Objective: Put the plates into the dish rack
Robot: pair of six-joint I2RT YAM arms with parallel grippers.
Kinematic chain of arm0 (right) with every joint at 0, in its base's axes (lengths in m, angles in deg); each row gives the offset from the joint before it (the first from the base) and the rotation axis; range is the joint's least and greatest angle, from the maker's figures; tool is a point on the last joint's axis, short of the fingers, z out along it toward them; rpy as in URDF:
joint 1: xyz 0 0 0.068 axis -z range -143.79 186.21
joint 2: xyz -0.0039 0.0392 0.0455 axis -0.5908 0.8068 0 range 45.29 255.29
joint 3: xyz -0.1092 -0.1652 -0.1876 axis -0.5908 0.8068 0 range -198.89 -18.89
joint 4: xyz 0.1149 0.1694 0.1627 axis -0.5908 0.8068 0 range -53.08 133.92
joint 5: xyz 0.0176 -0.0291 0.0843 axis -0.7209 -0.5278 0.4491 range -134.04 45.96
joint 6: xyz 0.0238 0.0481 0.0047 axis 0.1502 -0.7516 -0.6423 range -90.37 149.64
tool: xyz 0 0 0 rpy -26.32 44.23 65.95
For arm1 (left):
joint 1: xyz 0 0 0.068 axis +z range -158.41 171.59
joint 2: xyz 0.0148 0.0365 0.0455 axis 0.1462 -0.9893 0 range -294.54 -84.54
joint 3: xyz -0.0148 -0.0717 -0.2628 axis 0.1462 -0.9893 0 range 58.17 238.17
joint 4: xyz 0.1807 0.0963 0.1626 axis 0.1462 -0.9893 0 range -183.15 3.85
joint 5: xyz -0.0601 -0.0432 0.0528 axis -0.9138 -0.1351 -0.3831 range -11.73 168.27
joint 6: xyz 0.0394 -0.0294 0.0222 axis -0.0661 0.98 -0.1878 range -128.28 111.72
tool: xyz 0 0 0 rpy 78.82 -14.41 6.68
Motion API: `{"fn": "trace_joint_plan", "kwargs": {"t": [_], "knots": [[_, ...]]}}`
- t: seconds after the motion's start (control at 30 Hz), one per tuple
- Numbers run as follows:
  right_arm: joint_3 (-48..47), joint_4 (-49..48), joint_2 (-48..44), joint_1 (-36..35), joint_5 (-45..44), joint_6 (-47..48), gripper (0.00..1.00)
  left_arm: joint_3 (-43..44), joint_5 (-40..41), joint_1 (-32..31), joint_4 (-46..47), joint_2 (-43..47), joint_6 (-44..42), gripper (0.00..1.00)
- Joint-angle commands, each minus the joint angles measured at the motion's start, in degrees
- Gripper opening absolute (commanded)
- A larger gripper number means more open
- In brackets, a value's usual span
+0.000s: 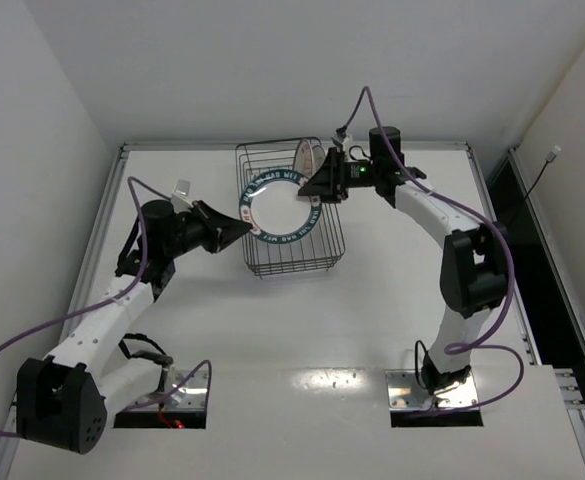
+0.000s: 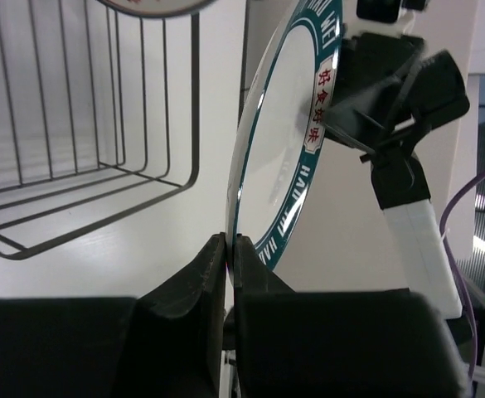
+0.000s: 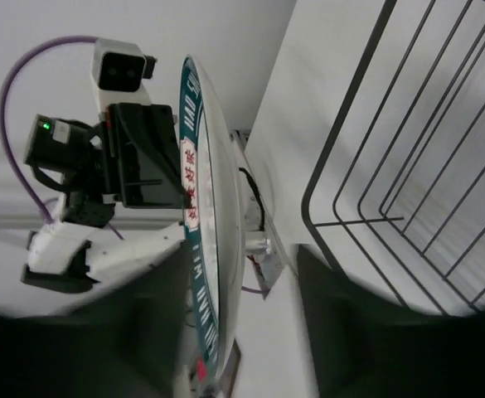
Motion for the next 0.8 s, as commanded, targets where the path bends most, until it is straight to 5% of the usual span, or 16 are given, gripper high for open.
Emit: {"fn": "trace_joint_plan", "kwargs": {"t": [0.0,0.1,0.23,0.27,0.33,0.37,0.5,0.77], "knots": [[-2.11,1.76,0.59,-1.3,1.28,3.51,0.32,0.62,-0.42,-2.89,8.89,-1.52,2.64,0.0],[-2.11,1.76,0.59,-1.91,1.28,3.51,0.01,1.15,-0.42,-6.31,10.13,-4.25,2.65,0.0],[-2.89,5.44,-0.81,-1.91,-0.29,6.31,0.0,3.42,-0.42,-7.56,9.43,-6.96,1.87,0.0],[-4.12,7.28,-0.81,-1.91,-1.44,7.81,0.0,4.3,-1.55,-7.56,6.21,-7.67,0.73,0.18],[-6.14,14.92,-2.48,-1.13,-6.09,11.49,0.0,9.56,-1.57,-7.03,-1.6,-9.34,-3.48,0.34],[-9.37,20.86,-2.48,-0.17,-10.02,15.34,0.0,12.11,1.05,-6.33,-13.13,-10.74,-9.68,0.48],[-19.58,30.91,-3.01,1.34,-21.53,21.79,0.0,23.45,14.29,-6.33,-36.42,-11.9,-21.51,0.67],[-39.79,42.08,5.32,-2.78,-50.19,29.17,0.0,28.48,19.89,-4.75,-47.97,-11.29,-27.5,0.71]]}}
